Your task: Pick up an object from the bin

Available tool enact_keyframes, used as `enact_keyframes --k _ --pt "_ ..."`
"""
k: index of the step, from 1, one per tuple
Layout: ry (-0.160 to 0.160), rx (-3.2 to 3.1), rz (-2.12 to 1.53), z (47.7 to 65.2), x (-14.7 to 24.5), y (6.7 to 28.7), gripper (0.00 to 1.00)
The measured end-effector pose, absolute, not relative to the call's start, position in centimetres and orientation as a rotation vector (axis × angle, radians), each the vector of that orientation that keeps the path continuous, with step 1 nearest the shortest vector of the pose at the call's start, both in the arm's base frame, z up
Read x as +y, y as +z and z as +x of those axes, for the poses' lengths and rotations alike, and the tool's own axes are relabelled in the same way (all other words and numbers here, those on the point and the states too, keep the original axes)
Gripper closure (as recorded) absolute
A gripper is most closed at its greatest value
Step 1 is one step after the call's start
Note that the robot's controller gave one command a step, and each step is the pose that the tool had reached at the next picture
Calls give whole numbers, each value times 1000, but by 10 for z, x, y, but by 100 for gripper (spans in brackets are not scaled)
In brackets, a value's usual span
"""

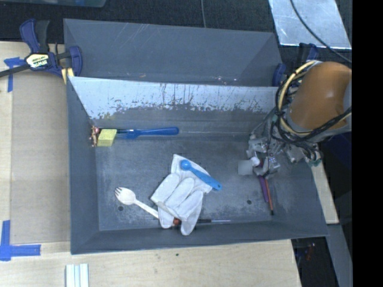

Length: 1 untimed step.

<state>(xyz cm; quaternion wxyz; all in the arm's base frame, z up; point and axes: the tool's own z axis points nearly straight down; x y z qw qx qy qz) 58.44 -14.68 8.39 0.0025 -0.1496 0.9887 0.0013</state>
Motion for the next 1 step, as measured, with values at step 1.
enact_keyframes --k 1 --pt "-2 3091 -466 587 -148 110 100"
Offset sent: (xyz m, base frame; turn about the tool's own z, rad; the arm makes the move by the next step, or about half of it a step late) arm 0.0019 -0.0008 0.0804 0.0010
